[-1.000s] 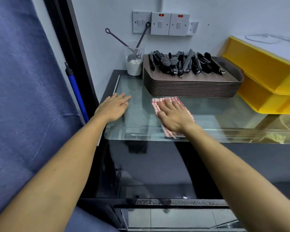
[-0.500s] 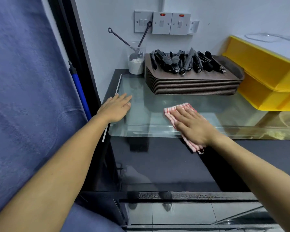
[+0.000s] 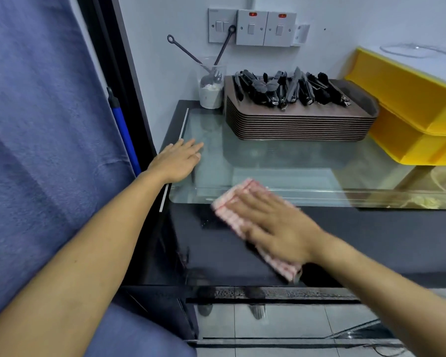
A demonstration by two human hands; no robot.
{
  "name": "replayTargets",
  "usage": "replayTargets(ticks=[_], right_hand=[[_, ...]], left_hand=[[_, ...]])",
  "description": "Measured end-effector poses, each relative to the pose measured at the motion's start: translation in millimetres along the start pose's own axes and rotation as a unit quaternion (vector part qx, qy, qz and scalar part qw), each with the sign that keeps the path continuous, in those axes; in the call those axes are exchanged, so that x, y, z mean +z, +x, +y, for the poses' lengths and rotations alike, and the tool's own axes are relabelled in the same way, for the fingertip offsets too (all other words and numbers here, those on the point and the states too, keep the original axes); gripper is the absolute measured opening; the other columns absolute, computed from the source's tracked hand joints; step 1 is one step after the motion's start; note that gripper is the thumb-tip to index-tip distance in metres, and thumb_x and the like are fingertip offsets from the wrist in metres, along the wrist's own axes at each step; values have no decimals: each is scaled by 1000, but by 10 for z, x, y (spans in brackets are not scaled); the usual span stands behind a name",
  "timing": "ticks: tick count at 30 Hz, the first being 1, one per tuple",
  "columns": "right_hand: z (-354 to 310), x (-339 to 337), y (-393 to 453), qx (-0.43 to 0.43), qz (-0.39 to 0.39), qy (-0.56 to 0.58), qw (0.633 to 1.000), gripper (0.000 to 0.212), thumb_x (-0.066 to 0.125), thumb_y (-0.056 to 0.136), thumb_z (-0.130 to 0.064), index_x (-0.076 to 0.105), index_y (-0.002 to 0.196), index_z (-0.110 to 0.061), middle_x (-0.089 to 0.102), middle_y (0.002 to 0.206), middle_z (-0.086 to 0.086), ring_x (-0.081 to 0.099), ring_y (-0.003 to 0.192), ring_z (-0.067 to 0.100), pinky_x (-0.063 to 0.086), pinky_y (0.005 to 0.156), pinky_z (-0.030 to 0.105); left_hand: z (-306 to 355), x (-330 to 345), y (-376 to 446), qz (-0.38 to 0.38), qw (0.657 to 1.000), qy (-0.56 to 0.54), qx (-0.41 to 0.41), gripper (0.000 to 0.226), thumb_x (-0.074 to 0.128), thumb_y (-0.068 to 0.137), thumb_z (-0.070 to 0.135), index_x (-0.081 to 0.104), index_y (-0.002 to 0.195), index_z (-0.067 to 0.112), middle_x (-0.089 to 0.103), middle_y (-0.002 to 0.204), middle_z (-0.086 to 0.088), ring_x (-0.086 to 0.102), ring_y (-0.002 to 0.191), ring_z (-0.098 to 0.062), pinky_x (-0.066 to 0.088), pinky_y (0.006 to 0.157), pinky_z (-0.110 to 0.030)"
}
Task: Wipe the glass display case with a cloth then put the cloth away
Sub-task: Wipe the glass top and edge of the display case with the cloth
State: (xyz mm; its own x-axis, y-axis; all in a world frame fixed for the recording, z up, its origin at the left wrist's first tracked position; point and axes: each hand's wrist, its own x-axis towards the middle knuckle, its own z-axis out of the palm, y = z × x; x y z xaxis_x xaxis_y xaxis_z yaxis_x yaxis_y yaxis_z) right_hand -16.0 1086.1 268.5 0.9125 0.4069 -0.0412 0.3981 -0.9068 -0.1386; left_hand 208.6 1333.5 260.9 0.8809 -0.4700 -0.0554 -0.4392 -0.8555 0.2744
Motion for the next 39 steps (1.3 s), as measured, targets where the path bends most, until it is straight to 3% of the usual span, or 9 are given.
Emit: replayTargets(ticks=[3,6,11,15,19,23,29,33,39], right_hand=[[327,-34,495,108,26,-2,994,62,13,106,-59,4,165,-42,-4,175,-7,-13,160,14,-10,130,36],[25,-29,1025,149,32,32,988,62,19,109,-52,6,167,-35,-3,176,0,-8,162,23,-7,130,41],[-718,111,561,3,14,19,1000,63,10,107,-59,-1,166,-38,-12,173,-3,-19,159,20,-15,128,39],[-388,19,-259,-65,-13,16,998,56,11,107,-63,-3,161,-54,-18,170,-18,-27,154,1,-21,125,30],[374,-123,-173,73,-6,9,997,69,-7,91,-82,-5,155,-58,-11,172,-18,-22,156,1,-15,127,29],[377,-35,542,211,37,24,977,80,2,93,-67,7,167,-37,-1,176,-2,-6,162,21,-7,130,39],[-805,87,664,60,16,30,998,63,7,109,-56,-3,166,-32,-13,173,1,-17,160,25,-14,129,41],[-851,81,5,-48,-14,36,998,58,18,110,-57,0,164,-46,-14,172,-10,-23,157,11,-18,127,34],[-212,36,108,111,15,32,993,69,2,95,-68,2,162,-51,-9,173,-15,-15,159,10,-11,129,35]], left_hand=[[31,-2,-48,6,1000,0,-3,54,16,113,43,10,166,35,1,174,8,-3,161,-17,-2,130,-41],[33,-15,-37,9,1000,-2,-6,53,17,113,42,12,166,36,3,174,9,-2,161,-16,-2,130,-41],[22,-21,-24,9,1000,-19,-2,53,21,114,41,16,166,36,6,174,8,0,161,-17,-1,130,-41],[6,-14,-54,6,1000,-14,-2,54,19,113,43,13,166,36,3,174,9,-2,161,-16,-2,130,-40],[26,3,-114,10,1000,0,-5,55,16,113,43,11,167,36,2,174,9,-3,161,-17,-1,130,-42],[12,26,-182,13,1000,-16,-9,54,14,112,43,13,166,38,3,174,10,-2,161,-16,-1,131,-42],[59,-19,-268,23,996,-82,-20,60,0,110,53,25,163,41,11,172,18,3,160,-9,0,130,-34],[24,-3,-252,25,997,-68,-23,70,-4,105,64,20,165,38,9,172,18,2,160,-8,0,130,-35],[37,23,-266,27,999,-32,-13,70,-2,104,66,17,166,37,7,174,12,0,161,-13,1,131,-40]])
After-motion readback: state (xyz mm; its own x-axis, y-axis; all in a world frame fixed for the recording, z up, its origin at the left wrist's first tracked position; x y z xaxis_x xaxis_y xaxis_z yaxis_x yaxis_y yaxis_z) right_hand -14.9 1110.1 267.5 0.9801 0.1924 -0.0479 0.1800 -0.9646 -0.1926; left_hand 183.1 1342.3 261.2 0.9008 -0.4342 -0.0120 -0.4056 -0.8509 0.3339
